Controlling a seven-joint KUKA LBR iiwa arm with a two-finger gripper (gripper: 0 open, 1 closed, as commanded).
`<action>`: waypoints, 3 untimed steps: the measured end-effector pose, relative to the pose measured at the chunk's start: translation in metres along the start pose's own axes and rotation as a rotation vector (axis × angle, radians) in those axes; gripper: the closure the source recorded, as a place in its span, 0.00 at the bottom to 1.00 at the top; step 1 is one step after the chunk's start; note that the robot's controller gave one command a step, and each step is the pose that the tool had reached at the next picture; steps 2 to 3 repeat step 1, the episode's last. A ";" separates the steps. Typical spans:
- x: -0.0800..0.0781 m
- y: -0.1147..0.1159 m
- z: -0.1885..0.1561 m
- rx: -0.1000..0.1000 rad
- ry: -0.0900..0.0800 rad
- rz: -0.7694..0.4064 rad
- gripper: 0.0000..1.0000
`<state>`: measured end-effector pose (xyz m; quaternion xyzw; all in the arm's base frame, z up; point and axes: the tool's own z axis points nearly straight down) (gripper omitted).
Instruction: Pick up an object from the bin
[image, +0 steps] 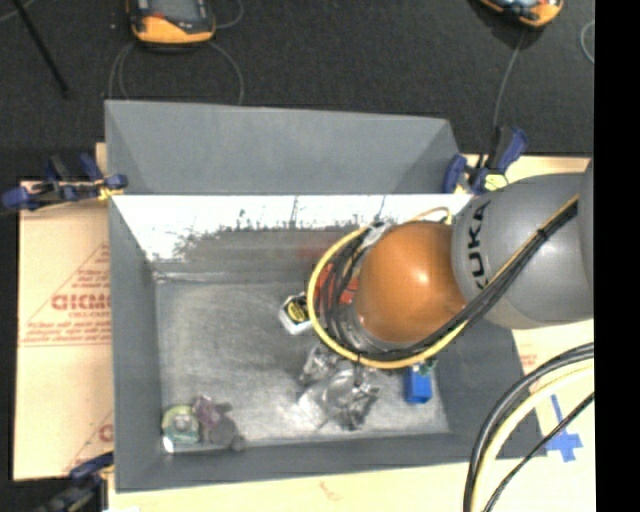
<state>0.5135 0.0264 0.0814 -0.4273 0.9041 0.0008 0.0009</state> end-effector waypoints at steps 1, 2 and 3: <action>-0.006 -0.015 -0.160 -0.003 0.001 -0.285 1.00; -0.006 -0.015 -0.160 -0.003 0.001 -0.285 1.00; -0.006 -0.015 -0.160 -0.003 0.001 -0.285 1.00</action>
Offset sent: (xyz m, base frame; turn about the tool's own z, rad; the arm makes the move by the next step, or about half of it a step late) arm 0.0148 -0.0057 0.1605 -0.2896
